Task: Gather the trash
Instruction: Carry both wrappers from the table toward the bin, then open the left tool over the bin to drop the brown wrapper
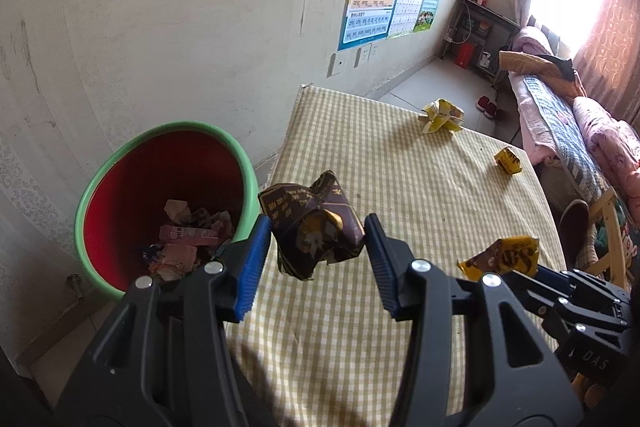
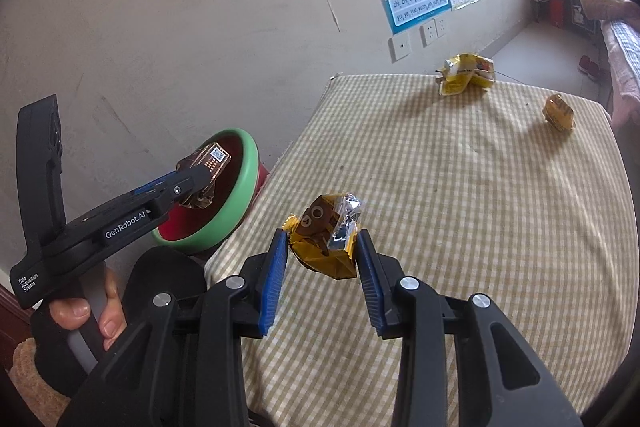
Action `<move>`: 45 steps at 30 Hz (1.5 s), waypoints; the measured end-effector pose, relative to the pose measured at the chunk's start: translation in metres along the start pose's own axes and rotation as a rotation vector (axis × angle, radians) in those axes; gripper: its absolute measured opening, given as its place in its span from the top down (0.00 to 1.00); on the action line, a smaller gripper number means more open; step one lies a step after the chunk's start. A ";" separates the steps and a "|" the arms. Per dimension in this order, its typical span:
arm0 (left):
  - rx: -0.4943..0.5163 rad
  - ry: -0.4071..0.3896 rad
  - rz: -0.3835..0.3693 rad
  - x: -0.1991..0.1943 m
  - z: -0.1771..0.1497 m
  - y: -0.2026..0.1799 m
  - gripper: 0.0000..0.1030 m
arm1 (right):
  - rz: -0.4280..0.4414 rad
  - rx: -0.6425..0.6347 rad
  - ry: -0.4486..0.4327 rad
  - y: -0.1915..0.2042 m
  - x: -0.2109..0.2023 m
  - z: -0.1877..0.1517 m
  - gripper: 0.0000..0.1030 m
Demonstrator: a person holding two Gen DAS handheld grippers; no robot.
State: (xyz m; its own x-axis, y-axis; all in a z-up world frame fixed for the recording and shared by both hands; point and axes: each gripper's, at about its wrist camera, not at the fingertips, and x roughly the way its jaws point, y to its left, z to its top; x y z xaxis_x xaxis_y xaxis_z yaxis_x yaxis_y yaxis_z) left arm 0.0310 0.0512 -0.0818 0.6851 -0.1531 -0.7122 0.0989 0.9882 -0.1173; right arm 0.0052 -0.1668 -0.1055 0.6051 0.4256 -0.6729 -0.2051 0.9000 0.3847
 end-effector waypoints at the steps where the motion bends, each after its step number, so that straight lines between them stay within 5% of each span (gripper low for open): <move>1: -0.006 -0.001 0.003 -0.001 0.000 0.004 0.55 | 0.001 -0.004 0.002 0.002 0.001 0.000 0.66; 45: -0.157 -0.009 0.126 -0.002 -0.006 0.096 0.55 | 0.105 -0.175 0.084 0.079 0.061 0.025 0.65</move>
State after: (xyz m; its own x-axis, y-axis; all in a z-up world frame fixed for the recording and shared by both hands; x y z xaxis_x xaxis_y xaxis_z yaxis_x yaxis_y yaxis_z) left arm 0.0343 0.1464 -0.0957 0.6910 -0.0272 -0.7223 -0.1017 0.9857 -0.1344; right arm 0.0454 -0.0723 -0.1000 0.5085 0.5176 -0.6882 -0.3985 0.8499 0.3448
